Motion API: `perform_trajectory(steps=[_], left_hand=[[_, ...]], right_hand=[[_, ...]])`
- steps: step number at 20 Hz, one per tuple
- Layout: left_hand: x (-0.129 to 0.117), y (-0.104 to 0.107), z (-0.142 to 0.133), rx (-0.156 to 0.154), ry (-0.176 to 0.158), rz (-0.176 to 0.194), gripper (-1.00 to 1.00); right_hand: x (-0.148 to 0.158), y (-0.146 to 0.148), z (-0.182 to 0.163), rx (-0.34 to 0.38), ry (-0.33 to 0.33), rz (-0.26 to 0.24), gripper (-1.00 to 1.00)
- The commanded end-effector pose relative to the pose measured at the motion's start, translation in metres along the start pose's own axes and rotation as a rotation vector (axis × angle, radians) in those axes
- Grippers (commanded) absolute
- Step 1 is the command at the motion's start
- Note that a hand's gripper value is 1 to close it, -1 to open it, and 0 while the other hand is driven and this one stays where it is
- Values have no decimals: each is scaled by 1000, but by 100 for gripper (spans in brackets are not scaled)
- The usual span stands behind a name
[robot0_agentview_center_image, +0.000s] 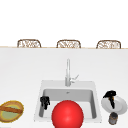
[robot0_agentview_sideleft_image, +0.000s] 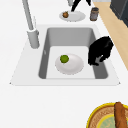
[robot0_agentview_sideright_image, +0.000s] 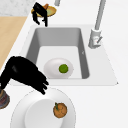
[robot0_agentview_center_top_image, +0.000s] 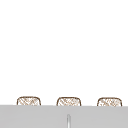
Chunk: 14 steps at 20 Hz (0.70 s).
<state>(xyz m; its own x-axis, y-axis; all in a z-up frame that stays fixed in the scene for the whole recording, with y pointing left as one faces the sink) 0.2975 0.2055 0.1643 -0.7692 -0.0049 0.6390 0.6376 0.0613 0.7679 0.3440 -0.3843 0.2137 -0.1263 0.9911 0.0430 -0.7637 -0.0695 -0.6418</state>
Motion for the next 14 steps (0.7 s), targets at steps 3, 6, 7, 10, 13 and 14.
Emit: perform_trajectory(steps=[3,6,7,10,13,14], left_hand=[[0,0,0,0,0,0,0],[0,0,0,0,0,0,0],[0,0,0,0,0,0,0],[0,0,0,0,0,0,0],[0,0,0,0,0,0,0],[0,0,0,0,0,0,0]], right_hand=[[24,-7,-11,-54,66,-26,-100],[43,-10,-15,-83,70,-4,-100],[49,-13,-17,-95,77,4,-100],[61,-24,-17,-163,80,17,-100],[75,-34,-21,-199,62,20,-100],[81,-37,-23,-214,62,25,-100]])
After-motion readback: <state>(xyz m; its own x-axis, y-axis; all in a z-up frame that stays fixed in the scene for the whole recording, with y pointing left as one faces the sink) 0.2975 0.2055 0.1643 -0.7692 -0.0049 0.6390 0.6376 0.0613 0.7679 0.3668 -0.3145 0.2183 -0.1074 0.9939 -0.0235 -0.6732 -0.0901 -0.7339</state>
